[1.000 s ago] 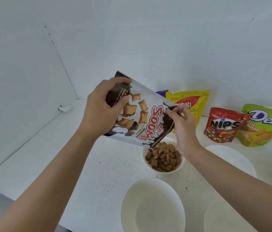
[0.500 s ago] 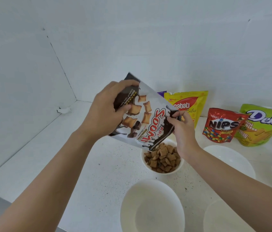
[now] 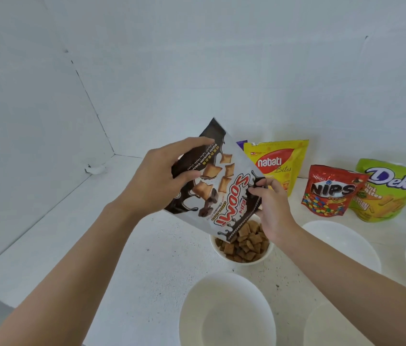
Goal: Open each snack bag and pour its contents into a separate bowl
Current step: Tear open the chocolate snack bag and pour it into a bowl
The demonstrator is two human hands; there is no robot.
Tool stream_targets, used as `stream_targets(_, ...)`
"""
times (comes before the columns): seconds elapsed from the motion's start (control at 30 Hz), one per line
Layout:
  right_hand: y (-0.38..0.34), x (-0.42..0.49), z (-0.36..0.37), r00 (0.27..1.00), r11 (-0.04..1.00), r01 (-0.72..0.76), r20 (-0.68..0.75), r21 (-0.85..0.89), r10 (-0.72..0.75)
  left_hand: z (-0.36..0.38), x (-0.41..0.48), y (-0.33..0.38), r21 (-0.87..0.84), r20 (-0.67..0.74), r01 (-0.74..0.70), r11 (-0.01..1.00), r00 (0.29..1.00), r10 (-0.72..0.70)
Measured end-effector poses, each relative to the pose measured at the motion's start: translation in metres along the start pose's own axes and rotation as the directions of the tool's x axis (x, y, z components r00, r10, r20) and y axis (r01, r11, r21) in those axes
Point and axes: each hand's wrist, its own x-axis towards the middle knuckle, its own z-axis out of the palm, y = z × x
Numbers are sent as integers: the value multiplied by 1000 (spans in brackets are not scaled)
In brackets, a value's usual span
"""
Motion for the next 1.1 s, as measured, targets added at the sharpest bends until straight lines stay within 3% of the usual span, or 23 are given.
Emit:
stream_targets(0.2,-16,2,4,986,989,147,71,28,-148,-9,4,2,57,-151,-86,995,984,93)
stream_targets(0.33,-5,3,0,995,995,95,35,-8,-95,0,-1,-3,95,-57,-95,991,993,100)
stream_targets(0.4,1,3,-3,999,999,33,37,3,-33,8,-5,-7,72,-80,-79,994,993,84)
stream_targets(0.47,5,2,-4,998,1000,9,58,10,-10,14,-10,-11,-4,-156,-17,1000,988,17)
stream_targets(0.57,5,5,-5,995,996,86,51,4,-86,16,-17,-17,-210,-247,112,971,955,-164)
stream_targets(0.7,-4,10,-4,991,985,131,43,-110,-127,12,-24,-23,-391,-353,159,907,884,-307)
stream_targets(0.83,-7,1,1,955,991,-21,290,-136,60,19,-33,-27,-470,-417,160,868,826,-378)
stream_targets(0.9,-1,-6,1,932,984,-30,352,-176,92,27,-41,-30,-502,-424,174,847,805,-416)
stream_targets(1.1,2,-7,-1,962,957,69,271,-283,11,41,-66,-47,-587,-289,350,730,751,-593)
